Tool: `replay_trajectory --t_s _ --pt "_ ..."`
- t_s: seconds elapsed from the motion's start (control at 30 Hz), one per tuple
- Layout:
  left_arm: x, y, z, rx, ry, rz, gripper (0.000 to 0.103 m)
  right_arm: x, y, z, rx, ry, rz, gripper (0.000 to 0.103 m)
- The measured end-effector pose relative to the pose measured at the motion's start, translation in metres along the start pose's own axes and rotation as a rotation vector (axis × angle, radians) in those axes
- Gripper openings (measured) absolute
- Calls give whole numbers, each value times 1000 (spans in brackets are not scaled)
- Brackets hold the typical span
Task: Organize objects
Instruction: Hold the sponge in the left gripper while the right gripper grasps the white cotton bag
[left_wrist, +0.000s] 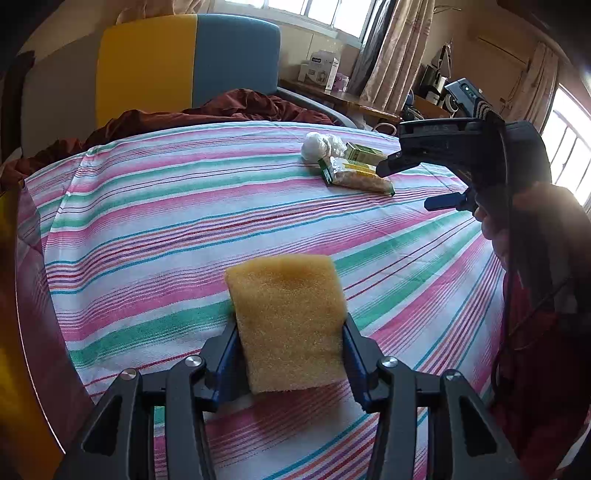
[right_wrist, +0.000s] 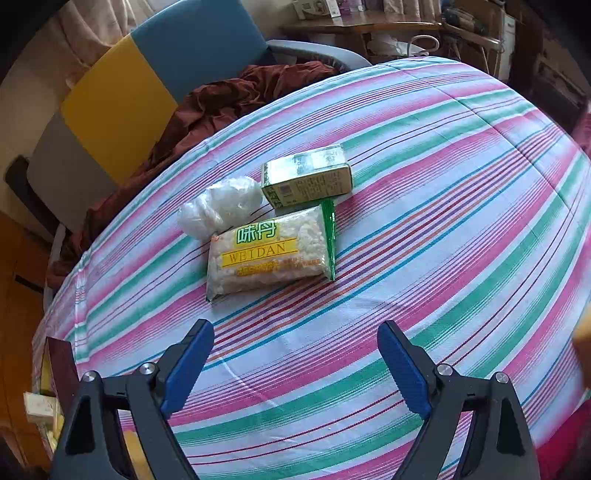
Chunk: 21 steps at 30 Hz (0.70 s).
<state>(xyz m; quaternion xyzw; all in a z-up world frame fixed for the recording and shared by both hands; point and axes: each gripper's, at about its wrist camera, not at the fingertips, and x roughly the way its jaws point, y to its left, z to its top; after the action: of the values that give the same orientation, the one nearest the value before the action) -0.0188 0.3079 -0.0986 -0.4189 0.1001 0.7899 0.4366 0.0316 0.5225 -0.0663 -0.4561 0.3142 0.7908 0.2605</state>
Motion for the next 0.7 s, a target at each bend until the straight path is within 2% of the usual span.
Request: replay_trajectory --t_s 0.17,0.27,0.37,0.53,0.63,0.7 --pt "0 0 -4 8 -30 -6 50 -10 18 24 -56 -36 -8 90" --pt "0 1 -5 4 -37 -9 51 -10 39 48 -143 -85 -14 90" --pt "-1 1 -6 6 -42 -8 51 1 65 67 -234 -94 -17 90" --pt "-2 1 -7 7 -49 -12 51 32 97 90 -328 -71 -40 90" --pt "-2 2 -6 4 -50 -16 51 57 105 93 -384 -27 -112 89" --pt "-2 3 -7 3 -52 -18 51 75 105 89 -428 35 -151 75"
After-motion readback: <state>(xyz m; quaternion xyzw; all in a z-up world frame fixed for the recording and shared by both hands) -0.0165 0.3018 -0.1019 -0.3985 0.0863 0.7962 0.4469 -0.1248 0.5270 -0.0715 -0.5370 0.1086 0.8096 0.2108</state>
